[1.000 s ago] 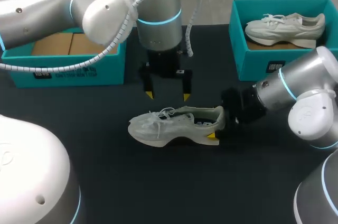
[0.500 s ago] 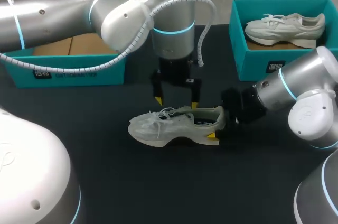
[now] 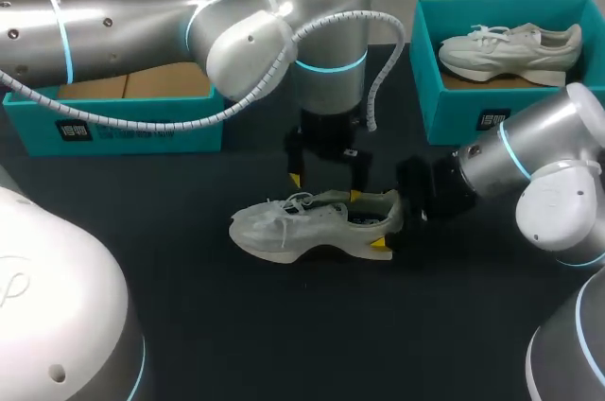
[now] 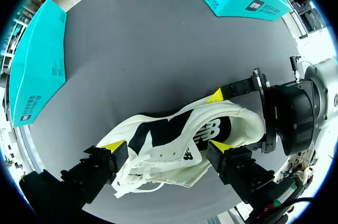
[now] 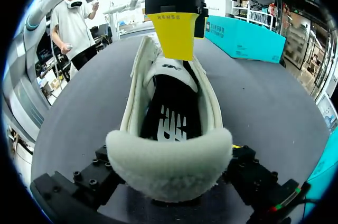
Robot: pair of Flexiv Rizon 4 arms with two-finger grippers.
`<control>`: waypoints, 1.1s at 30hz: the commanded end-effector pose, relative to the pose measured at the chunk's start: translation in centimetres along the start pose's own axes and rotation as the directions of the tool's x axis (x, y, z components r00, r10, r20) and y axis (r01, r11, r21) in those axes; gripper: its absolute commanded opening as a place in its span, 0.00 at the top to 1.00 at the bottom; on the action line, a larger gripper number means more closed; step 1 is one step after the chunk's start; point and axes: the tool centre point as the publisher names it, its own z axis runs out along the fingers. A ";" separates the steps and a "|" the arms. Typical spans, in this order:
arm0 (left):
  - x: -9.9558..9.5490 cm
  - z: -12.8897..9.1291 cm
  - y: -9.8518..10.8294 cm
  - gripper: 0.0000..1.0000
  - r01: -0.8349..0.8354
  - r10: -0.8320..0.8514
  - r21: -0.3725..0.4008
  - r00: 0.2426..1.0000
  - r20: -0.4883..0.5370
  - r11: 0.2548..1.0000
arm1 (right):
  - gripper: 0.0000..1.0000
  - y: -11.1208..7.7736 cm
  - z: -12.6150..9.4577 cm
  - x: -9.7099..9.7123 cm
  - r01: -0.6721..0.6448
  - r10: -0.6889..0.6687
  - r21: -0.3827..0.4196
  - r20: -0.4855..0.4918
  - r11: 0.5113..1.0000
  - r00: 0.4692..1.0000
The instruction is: Take the shoe out of the shoebox, open the shoe tongue, remove and reinsert the insole, then place the shoe into the shoebox
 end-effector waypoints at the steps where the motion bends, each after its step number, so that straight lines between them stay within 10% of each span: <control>1: 0.9 1.0 -0.7 0.00 -0.027 0.027 -0.005 0.999 0.025 1.000 | 1.00 -0.3 0.3 0.1 0.000 0.000 0.002 0.003 1.000 1.000; 23: 0.0 4.9 -0.5 0.00 0.030 -0.024 -0.048 0.992 0.126 0.998 | 1.00 -0.3 0.3 0.1 0.000 0.000 0.002 0.003 1.000 1.000; 33: -2.3 3.4 1.9 0.00 0.213 -0.201 -0.056 0.965 0.167 0.975 | 1.00 -0.3 0.3 0.1 0.000 0.000 0.002 0.003 1.000 1.000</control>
